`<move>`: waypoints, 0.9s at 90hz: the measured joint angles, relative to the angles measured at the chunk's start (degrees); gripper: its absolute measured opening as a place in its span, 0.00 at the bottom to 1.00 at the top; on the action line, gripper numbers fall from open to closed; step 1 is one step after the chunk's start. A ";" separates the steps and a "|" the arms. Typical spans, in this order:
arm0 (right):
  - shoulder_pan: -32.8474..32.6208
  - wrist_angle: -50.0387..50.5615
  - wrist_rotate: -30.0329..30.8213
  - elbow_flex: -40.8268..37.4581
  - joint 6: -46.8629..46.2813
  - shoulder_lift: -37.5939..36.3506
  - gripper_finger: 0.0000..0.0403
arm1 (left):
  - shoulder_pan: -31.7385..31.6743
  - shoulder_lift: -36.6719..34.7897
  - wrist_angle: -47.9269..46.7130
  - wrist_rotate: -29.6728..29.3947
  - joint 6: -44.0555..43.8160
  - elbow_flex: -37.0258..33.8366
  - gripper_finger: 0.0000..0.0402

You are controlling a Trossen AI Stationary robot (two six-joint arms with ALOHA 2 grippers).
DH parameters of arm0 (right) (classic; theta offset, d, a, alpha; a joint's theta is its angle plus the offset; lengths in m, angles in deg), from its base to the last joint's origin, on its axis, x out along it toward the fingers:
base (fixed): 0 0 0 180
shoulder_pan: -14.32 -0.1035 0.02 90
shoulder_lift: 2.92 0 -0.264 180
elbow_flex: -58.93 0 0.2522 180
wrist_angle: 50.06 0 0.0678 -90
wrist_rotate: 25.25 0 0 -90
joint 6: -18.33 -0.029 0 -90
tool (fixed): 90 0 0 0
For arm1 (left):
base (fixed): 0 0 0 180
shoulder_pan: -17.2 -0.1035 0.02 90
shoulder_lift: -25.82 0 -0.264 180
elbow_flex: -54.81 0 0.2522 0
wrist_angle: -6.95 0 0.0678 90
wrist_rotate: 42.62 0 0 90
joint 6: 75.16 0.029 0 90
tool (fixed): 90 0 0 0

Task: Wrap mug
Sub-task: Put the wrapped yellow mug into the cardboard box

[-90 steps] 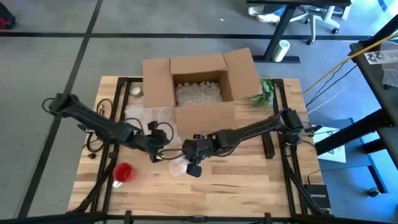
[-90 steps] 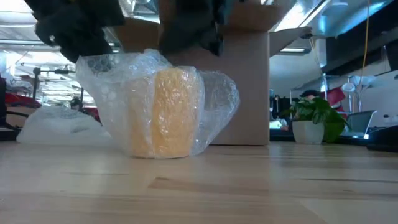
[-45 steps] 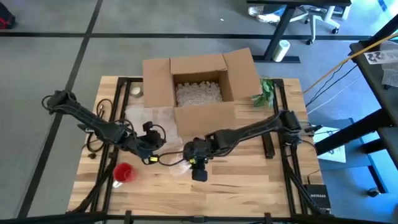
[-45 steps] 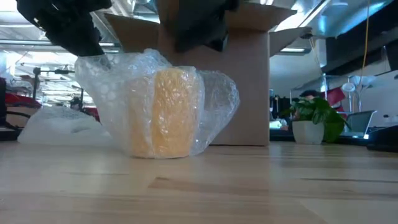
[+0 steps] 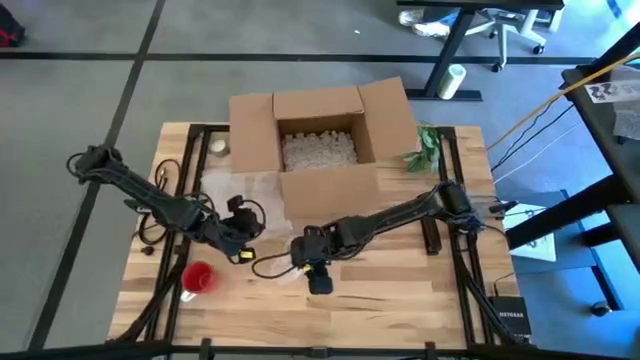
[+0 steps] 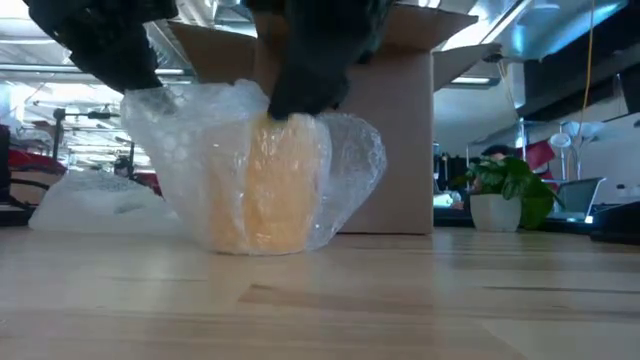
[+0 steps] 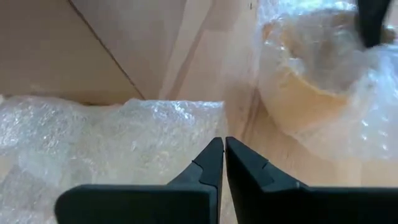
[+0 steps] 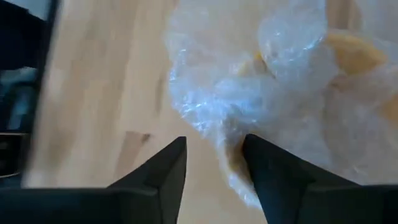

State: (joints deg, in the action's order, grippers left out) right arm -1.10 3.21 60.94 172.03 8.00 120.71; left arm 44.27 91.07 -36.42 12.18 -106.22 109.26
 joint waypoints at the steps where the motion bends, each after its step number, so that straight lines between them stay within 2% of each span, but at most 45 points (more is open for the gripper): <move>1: 0.00 -0.04 0.22 0.03 0.00 0.21 0.37 | 0.02 0.00 0.00 0.00 -0.01 0.00 0.00; 9: 0.00 -0.03 1.77 0.01 0.24 1.28 0.29 | 0.10 0.00 0.02 0.00 -0.04 0.00 0.00; 19: 0.07 -0.14 2.41 -0.01 0.25 1.54 0.08 | 0.18 0.00 0.06 0.00 -0.29 0.00 0.00; 23: 0.06 -0.33 2.79 -0.03 0.40 1.51 0.05 | 0.18 0.00 -0.01 0.01 -0.32 0.00 0.00; 39: -0.27 4.08 1.13 3.53 -2.22 1.32 0.02 | 0.20 0.02 0.00 0.02 -0.51 0.00 0.00; 47: -1.46 11.39 0.45 7.92 -3.53 1.69 0.02 | 0.53 0.02 0.02 0.00 -0.50 0.00 0.00; 66: -6.18 27.25 -5.32 20.18 -8.51 1.68 0.01 | 1.50 0.02 0.02 0.01 -0.49 0.00 0.00; 81: -9.13 36.92 -1.79 28.29 -12.52 1.66 0.00 | 1.82 0.02 0.14 0.01 -0.49 0.00 0.00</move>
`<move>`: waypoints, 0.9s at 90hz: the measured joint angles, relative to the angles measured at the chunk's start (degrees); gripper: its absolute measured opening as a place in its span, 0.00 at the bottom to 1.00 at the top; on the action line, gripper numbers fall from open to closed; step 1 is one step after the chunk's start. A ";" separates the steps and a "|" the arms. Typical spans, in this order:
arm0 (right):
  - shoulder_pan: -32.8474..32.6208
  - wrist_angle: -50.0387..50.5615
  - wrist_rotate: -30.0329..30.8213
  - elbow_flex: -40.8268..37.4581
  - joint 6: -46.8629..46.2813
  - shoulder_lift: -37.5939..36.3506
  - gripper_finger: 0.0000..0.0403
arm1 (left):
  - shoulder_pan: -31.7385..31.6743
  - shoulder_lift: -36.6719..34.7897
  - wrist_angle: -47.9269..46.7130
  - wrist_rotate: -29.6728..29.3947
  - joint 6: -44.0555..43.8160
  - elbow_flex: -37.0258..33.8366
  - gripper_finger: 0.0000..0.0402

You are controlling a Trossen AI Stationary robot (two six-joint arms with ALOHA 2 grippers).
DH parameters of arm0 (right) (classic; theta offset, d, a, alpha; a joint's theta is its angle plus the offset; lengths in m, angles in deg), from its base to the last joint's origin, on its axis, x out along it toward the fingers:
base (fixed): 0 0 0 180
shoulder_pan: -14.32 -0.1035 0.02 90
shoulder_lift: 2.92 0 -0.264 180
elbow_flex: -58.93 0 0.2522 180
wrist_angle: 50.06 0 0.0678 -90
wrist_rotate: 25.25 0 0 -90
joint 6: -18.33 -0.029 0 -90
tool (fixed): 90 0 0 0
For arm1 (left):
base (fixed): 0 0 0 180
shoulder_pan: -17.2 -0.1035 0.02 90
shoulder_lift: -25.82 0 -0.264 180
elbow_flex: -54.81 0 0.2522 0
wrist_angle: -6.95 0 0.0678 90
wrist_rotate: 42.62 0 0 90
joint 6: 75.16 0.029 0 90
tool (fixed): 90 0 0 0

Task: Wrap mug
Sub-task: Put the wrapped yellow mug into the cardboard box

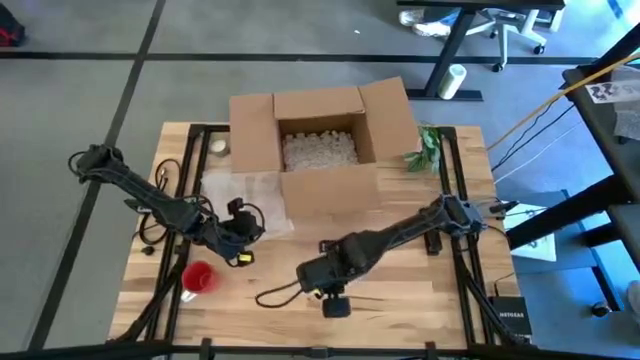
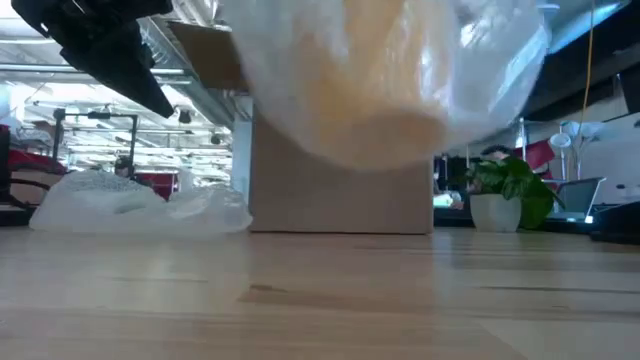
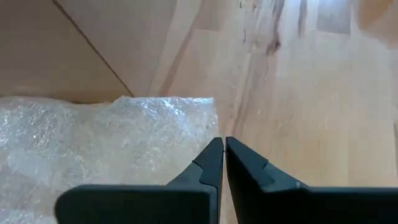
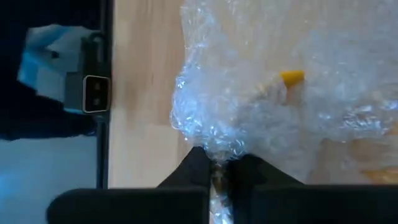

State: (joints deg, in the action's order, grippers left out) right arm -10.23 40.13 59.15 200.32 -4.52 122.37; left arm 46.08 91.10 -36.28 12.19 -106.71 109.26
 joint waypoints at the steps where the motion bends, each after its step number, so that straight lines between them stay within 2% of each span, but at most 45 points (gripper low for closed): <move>1: -0.15 0.89 0.08 0.62 -0.42 0.00 0.00 | 0.01 0.00 0.03 0.01 0.02 0.00 0.00; 12: -1.66 9.08 1.68 7.39 -5.15 -0.25 0.00 | 0.02 0.02 0.05 0.01 0.07 0.00 0.00; 23: -2.54 6.44 1.17 5.30 -9.60 -4.81 0.00 | 0.02 0.04 0.08 0.01 0.37 0.00 0.00; 34: -3.45 4.70 5.44 7.31 -10.72 -8.14 0.00 | 0.02 0.04 0.05 0.00 0.41 0.00 0.00; 46: -3.70 -1.12 12.72 7.12 -6.98 -12.19 0.00 | 0.02 0.04 0.09 0.01 0.41 0.00 0.00; 58: -2.82 -8.17 21.27 7.22 2.48 -14.74 0.00 | 0.02 0.04 0.10 0.01 0.41 0.00 0.00; 71: 1.25 -13.67 28.89 7.22 11.35 -16.49 0.00 | -0.25 0.02 0.09 0.01 0.45 0.00 0.00; 81: 5.81 -15.98 31.49 7.22 15.55 -16.50 0.00 | -0.89 0.02 0.13 -0.01 1.07 0.00 0.00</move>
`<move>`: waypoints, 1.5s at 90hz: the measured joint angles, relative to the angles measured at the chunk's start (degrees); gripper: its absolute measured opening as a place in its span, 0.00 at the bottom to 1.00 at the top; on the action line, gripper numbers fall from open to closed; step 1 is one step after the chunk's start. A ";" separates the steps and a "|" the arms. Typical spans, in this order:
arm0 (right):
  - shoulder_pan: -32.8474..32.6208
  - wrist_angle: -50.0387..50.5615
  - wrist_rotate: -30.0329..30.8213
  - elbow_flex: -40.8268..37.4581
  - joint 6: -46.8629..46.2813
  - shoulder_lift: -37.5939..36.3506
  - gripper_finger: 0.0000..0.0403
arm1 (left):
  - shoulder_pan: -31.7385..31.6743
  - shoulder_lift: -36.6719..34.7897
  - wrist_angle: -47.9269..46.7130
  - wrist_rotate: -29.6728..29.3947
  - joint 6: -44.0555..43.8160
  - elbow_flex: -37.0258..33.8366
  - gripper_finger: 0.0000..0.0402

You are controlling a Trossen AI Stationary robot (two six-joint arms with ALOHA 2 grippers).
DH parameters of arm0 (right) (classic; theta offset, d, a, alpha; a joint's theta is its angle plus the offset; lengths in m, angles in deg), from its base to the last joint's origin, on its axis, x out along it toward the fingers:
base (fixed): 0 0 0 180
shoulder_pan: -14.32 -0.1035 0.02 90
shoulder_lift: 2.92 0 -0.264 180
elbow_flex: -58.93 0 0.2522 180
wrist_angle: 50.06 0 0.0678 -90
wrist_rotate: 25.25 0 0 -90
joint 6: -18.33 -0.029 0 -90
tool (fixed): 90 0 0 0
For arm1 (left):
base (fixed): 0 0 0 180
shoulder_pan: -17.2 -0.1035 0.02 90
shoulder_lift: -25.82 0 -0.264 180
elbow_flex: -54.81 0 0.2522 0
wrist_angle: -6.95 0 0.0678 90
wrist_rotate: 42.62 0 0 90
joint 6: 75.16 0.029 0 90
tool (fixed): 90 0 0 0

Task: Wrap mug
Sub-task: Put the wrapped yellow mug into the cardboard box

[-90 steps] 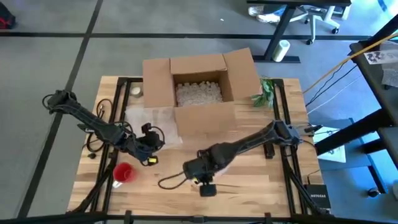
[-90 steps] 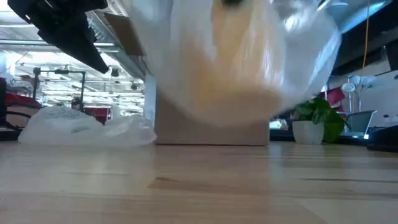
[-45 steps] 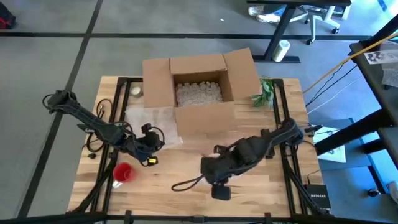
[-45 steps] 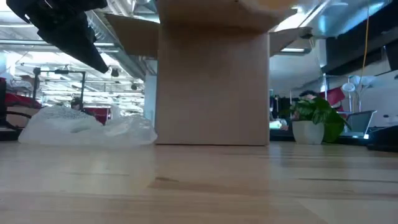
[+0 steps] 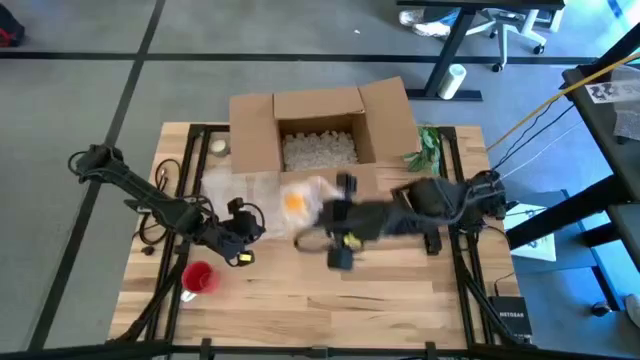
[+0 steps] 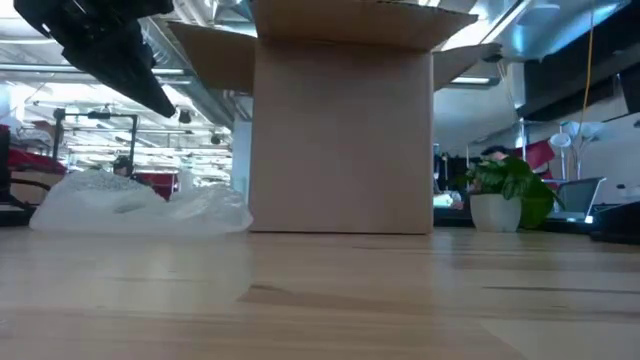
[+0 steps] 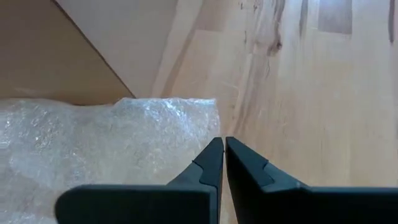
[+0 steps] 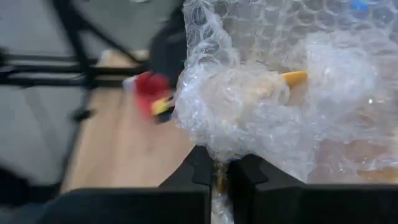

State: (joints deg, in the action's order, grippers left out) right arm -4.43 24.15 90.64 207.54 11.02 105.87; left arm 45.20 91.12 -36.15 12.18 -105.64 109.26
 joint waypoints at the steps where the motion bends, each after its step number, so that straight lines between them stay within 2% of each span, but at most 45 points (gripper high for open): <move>1: 0.52 -0.24 0.02 0.00 0.34 0.00 0.00 | -0.01 0.00 -0.01 0.00 0.09 0.00 0.00; 14: 7.91 -0.70 -0.18 0.00 2.26 0.00 0.00 | -1.01 0.00 0.02 0.03 1.16 0.00 0.00; 22: 12.69 -0.72 -2.39 0.00 2.77 0.03 0.00 | -2.02 0.00 0.00 0.00 2.12 0.00 0.00; 43: 24.91 0.71 -15.24 -2.69 2.25 0.00 0.00 | -6.11 0.00 -0.03 0.04 6.36 0.00 0.00; 66: 33.43 2.34 -24.26 -15.29 4.84 0.09 0.00 | -10.91 0.00 0.01 1.11 9.78 0.00 0.00; 83: 40.52 -0.60 -33.80 -25.74 6.07 0.11 0.00 | -14.46 0.00 0.74 3.39 11.84 0.00 0.00; 97: 42.73 -0.77 -39.77 -31.54 6.08 -0.31 0.00 | -16.35 0.00 2.50 5.42 14.14 0.00 0.00; 109: 43.47 1.13 -41.47 -33.00 7.25 0.15 0.00 | -17.95 0.00 3.78 7.59 14.84 0.00 0.00; 116: 44.19 2.39 -44.55 -33.00 6.79 0.71 0.01 | -18.92 0.00 4.79 8.80 15.79 0.00 0.00; 135: 44.26 2.97 -47.02 -30.82 6.46 1.38 0.11 | -20.61 -0.04 4.81 10.92 16.95 0.00 0.00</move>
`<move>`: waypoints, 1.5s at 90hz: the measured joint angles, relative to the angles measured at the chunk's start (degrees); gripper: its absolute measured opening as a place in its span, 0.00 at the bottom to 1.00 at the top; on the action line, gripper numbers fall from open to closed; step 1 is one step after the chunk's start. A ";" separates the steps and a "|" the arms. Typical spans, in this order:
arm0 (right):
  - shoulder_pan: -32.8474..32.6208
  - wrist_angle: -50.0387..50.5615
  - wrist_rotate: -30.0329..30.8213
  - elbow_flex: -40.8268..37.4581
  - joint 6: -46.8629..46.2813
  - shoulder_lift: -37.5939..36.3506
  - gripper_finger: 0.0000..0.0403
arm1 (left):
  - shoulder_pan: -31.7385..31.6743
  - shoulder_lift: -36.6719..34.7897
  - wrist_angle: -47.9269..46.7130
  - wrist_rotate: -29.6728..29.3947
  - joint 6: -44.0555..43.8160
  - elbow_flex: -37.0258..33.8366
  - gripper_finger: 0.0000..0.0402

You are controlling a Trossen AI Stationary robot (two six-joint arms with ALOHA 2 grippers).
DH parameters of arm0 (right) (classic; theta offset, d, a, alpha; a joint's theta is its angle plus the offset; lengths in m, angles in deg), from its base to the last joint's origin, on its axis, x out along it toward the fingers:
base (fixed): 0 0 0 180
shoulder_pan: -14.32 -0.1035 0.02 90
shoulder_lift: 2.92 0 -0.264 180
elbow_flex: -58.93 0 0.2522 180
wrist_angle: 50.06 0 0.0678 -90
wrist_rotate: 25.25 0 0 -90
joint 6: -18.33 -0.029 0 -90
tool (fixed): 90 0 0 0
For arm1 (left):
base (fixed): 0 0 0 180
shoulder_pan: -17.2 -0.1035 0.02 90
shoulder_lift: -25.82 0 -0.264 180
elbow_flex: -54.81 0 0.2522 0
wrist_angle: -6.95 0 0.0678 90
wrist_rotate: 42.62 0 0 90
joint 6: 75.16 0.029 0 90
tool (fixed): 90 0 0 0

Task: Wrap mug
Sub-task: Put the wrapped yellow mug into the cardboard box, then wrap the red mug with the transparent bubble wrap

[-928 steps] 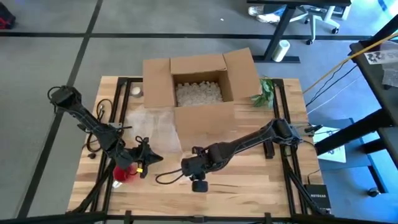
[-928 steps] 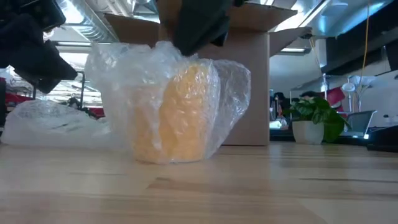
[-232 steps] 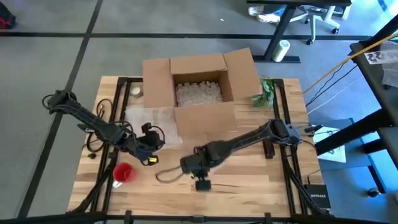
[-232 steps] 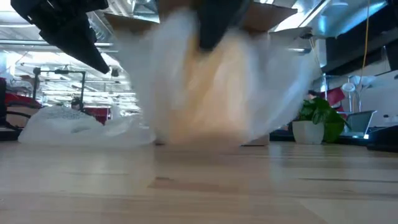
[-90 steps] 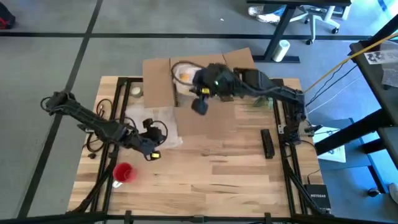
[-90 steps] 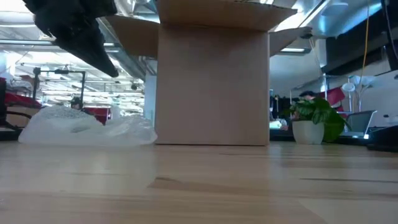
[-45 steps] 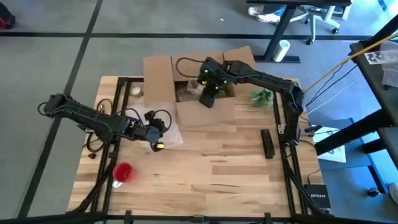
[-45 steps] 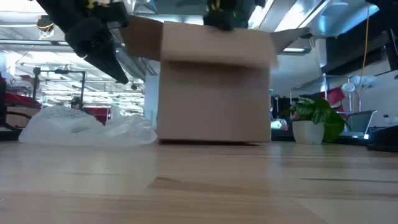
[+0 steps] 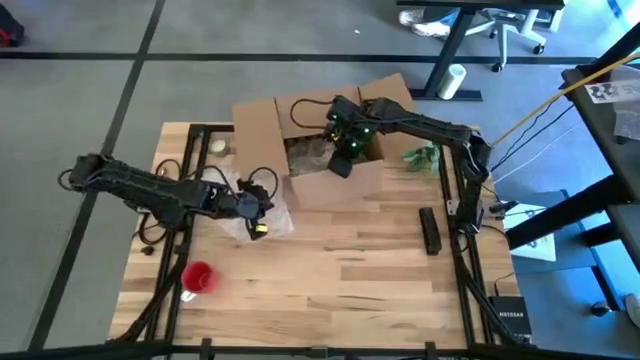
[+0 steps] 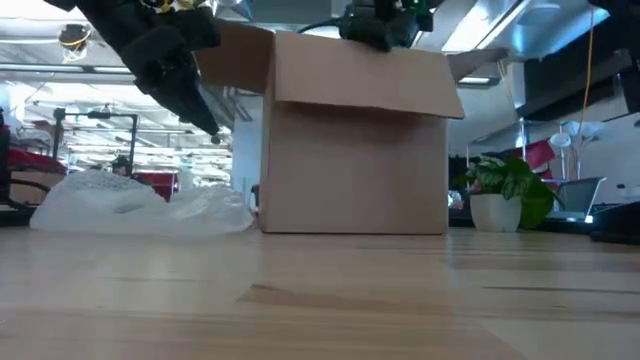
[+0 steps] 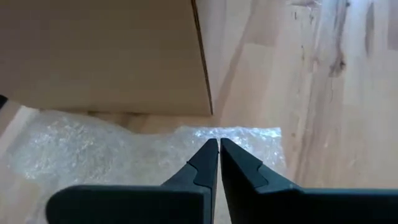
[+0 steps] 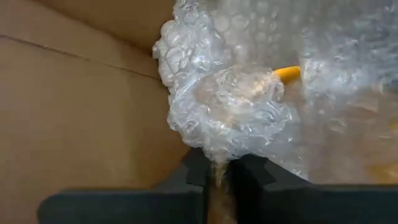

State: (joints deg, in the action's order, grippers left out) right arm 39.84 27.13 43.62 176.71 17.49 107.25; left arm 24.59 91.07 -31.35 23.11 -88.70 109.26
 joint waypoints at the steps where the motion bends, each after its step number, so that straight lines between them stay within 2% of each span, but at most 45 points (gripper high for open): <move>1: 0.00 -0.04 0.06 0.32 0.00 0.06 0.12 | -0.01 0.00 0.00 0.09 0.09 0.00 0.00; 23: 0.07 -0.60 5.54 7.37 0.26 0.41 0.25 | 0.00 -0.18 -0.09 0.59 1.11 0.00 0.00; 40: 0.04 -0.17 4.97 8.64 -0.02 0.41 0.30 | -0.01 -0.44 -0.10 0.59 1.72 0.00 0.00; 51: -0.63 0.06 3.29 8.68 -0.42 0.41 0.31 | -0.01 -0.44 -0.11 1.37 1.70 0.00 0.00; 83: -4.08 -2.73 3.41 9.42 -1.79 -1.17 0.31 | 0.01 -0.44 -0.11 1.80 0.91 0.00 0.00; 109: -4.22 -1.53 5.84 18.75 -2.79 -1.29 0.31 | 0.05 -2.89 -0.52 1.85 2.15 0.00 0.00; 135: -9.06 3.79 7.48 26.67 -4.99 -1.36 0.31 | 0.05 -11.02 -5.70 1.83 2.51 0.00 0.00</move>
State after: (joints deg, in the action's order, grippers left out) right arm 30.78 30.92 51.10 203.38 12.50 105.89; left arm 24.64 80.05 -37.04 24.94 -86.19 109.26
